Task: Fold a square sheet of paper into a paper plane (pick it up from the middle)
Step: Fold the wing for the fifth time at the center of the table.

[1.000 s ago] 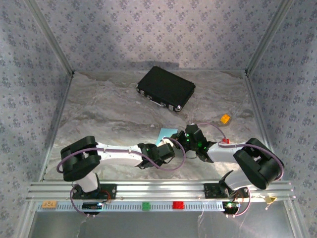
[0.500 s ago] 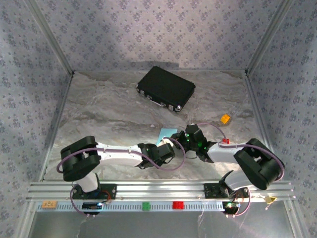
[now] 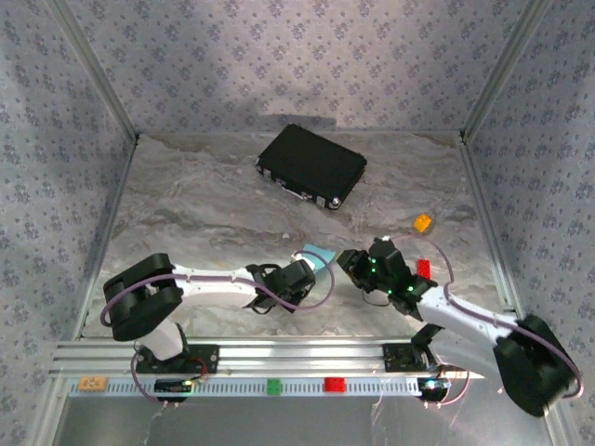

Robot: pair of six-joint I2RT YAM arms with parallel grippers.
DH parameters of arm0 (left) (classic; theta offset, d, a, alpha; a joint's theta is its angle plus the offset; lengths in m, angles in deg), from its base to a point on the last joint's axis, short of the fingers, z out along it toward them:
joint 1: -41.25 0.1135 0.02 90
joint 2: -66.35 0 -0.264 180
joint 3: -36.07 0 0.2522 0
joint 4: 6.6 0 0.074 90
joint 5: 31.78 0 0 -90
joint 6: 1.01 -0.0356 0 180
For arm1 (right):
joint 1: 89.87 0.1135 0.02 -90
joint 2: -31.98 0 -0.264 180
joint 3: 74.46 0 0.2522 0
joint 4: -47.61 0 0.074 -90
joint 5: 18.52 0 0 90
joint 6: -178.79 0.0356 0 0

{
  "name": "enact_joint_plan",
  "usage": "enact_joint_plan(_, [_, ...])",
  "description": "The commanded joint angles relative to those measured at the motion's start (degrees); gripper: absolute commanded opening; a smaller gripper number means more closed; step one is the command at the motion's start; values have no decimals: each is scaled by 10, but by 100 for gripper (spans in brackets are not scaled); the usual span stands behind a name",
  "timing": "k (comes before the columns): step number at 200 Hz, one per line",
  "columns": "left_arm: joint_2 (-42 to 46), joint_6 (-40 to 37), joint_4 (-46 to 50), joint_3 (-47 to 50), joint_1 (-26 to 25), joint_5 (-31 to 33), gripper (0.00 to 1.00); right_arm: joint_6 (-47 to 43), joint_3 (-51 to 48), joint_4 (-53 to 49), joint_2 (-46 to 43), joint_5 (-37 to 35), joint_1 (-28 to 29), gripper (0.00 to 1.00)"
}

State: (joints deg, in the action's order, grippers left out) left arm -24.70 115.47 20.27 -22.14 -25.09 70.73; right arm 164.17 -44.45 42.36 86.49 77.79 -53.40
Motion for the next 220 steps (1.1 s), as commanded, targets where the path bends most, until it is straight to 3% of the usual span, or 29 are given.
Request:
enact_joint_plan(1, [19, 16, -29, 12, 12, -54, 3, -15, -18, -84, -61, -40, -6, 38])
enact_joint_plan(46, [25, 27, -64, 30, 48, -129, 1, -36, -43, -111, -142, -42, -5, 38])
enact_joint_plan(120, [7, 46, -118, 54, 103, -246, 0, -96, -38, -74, -130, -53, 22, 36])
enact_joint_plan(168, [-20, 47, -137, 50, 124, -311, 0, -153, 11, -35, -13, 14, 37, 25])
enact_joint_plan(220, [-45, 59, -168, 56, 151, -372, 0, -178, 75, 91, 162, 92, 60, 13])
